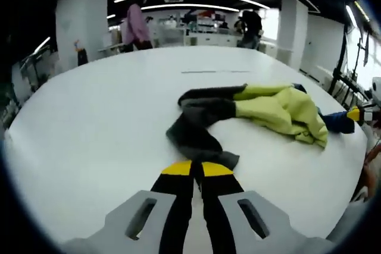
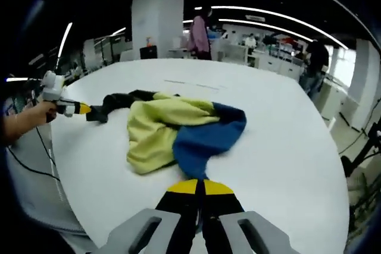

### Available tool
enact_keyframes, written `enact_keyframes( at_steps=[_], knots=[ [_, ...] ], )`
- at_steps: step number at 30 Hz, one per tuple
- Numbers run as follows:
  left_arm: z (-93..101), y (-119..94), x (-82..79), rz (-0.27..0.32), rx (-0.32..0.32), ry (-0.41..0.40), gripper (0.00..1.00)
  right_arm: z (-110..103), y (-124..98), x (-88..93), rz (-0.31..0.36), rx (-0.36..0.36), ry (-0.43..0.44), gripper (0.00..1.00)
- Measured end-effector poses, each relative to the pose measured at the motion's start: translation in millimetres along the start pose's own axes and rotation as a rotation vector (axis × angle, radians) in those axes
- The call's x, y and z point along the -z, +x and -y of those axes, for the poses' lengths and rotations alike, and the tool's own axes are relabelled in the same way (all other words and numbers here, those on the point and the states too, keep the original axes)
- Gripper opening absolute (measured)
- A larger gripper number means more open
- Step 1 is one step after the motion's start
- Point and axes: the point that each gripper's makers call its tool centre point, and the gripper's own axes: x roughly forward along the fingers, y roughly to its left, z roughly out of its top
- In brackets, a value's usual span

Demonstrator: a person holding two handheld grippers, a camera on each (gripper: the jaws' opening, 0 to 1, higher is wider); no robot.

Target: Fold the garment on the visible template until the final outline fits inside the template.

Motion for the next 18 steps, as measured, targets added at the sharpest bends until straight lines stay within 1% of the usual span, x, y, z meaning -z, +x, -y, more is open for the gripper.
enact_keyframes(
  at_steps=[5,8,9,10,11,14,18],
  knots=[
    [-33.0,-8.3,-7.6,0.008,-0.087,0.013,0.01,17.1,-3.3,-12.9,0.015,-0.001,0.07,0.0],
    [-43.9,-12.4,-15.1,0.023,-0.123,0.041,0.01,23.4,-6.8,-19.3,0.007,0.023,0.078,0.0],
    [-44.7,-13.6,-17.2,0.025,-0.131,0.054,0.01,27.6,-7.2,-19.1,-0.007,0.035,0.08,0.0],
    [-45.9,-14.2,-20.7,0.028,-0.14,0.085,0.01,34.2,-6.9,-20.4,-0.016,0.047,0.08,0.0],
    [-46.7,-14.1,-22.3,0.03,-0.144,0.103,0.01,37.9,-7.1,-22.2,-0.014,0.053,0.083,0.0],
    [-41.2,-12.8,-28.7,0.024,-0.143,0.181,0.01,48.5,-6.8,-24.5,-0.031,0.064,0.124,0.0],
    [-36.0,-7.7,-31.2,0.008,-0.139,0.217,0.01,55.8,-4.5,-24.2,-0.049,0.057,0.163,0.0]
  ],
)
